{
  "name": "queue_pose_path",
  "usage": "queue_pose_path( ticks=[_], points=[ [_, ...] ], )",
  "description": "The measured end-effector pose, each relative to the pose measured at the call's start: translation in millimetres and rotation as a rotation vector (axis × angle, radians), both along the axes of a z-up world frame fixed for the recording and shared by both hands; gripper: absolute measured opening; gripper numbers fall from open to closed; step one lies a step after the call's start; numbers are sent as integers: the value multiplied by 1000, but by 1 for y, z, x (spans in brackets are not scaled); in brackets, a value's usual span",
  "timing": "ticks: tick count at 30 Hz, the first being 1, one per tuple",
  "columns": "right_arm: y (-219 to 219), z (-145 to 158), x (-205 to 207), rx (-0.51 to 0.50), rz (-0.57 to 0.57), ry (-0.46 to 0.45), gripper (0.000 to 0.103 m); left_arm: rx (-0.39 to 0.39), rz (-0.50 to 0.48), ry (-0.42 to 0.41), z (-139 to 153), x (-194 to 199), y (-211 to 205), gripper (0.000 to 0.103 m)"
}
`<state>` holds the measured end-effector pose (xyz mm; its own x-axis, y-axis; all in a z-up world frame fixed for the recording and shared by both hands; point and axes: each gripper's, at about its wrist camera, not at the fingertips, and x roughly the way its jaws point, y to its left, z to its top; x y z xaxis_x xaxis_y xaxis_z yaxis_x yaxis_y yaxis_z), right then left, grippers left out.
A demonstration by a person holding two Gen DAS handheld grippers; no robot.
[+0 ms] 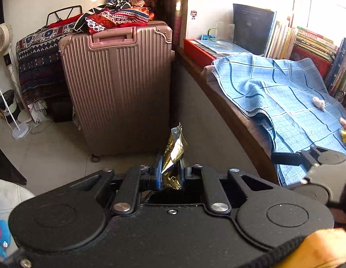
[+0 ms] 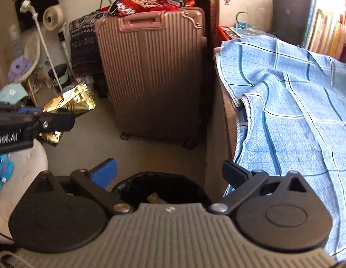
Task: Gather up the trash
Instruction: 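Carry both wrappers to the black bin and open both tools over it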
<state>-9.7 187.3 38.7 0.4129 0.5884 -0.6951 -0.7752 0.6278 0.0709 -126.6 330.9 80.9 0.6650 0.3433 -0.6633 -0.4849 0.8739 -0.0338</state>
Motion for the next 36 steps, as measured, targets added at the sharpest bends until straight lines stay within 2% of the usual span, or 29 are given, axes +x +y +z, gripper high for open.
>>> queue_pose_path(
  ticks=[9,14,17,18,19,20,21,23,28,33,36],
  points=[
    [-29,6,-13,66,13,-36,103,-23,5,9,-6,8,-4,14],
    [-51,17,-14,93,-54,-94,103,-24,-32,17,-8,15,-12,14],
    [-62,19,-8,99,-91,-84,103,-31,-53,21,-9,21,-16,18],
    [-64,20,-6,96,-102,-79,103,-29,-46,22,-9,23,-17,32],
    [-67,20,-4,93,-112,-75,103,-23,-25,34,-10,26,-18,70],
    [-70,20,-3,95,-121,-73,103,-12,-1,44,-10,30,-19,88],
    [-72,21,-2,99,-129,-70,103,6,18,26,-9,30,-21,99],
    [-77,21,-1,102,-137,-69,103,16,26,-9,-6,29,-22,97],
    [-80,21,1,87,-132,-80,103,35,4,15,-4,40,-20,97],
    [-83,20,2,80,-138,-80,103,6,-5,-6,-1,46,-16,98],
    [-86,21,4,84,-155,-83,103,17,-30,-6,3,53,-19,98]
  ],
)
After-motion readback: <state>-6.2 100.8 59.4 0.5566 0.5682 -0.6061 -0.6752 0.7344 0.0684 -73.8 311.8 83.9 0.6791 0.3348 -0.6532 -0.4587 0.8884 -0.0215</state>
